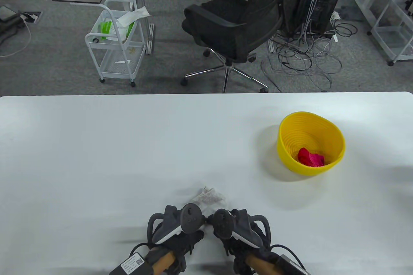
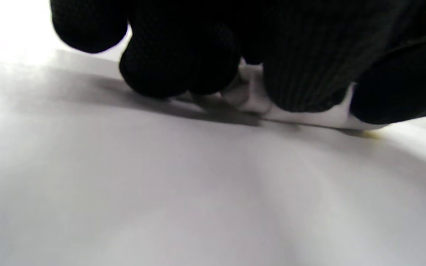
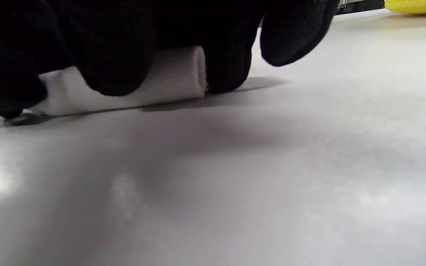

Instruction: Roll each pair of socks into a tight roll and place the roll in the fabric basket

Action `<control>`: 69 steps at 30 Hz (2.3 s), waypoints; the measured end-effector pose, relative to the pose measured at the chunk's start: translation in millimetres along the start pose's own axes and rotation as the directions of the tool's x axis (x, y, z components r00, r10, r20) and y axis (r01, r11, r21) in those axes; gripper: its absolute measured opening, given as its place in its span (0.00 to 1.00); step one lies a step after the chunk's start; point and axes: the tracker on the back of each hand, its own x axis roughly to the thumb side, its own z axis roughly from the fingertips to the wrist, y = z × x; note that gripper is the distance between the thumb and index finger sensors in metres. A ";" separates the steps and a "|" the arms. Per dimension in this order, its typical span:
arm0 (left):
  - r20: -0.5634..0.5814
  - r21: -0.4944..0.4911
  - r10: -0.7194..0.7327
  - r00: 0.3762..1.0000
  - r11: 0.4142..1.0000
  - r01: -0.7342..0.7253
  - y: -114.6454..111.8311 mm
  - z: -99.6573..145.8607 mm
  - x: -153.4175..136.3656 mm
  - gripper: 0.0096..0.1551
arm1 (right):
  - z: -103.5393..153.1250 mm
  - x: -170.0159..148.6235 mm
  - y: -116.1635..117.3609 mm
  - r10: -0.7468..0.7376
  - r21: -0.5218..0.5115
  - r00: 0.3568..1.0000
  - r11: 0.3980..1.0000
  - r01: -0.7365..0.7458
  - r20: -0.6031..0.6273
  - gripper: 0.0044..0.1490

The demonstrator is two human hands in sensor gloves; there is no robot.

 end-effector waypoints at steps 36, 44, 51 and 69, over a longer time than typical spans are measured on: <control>0.010 -0.036 0.090 0.996 0.995 -0.089 16.8 7.2 -11.0 0.28 | 0.6 -2.2 -0.7 0.002 -0.004 1.000 1.000 -0.002 -0.010 0.29; 0.002 -0.057 0.061 0.998 0.997 -0.061 4.0 -3.7 -12.4 0.31 | 0.0 -4.6 -4.2 -0.055 -0.031 0.998 0.998 0.054 -0.025 0.26; 0.004 -0.063 0.070 0.998 0.996 -0.069 3.6 -4.3 -10.4 0.25 | 1.4 -10.5 -17.1 -0.123 -0.035 0.992 0.992 0.123 -0.001 0.27; -0.029 0.032 0.138 0.990 0.990 -0.138 22.1 4.0 -14.1 0.27 | 3.5 -0.4 -9.6 0.033 0.028 0.999 0.999 -0.034 0.034 0.32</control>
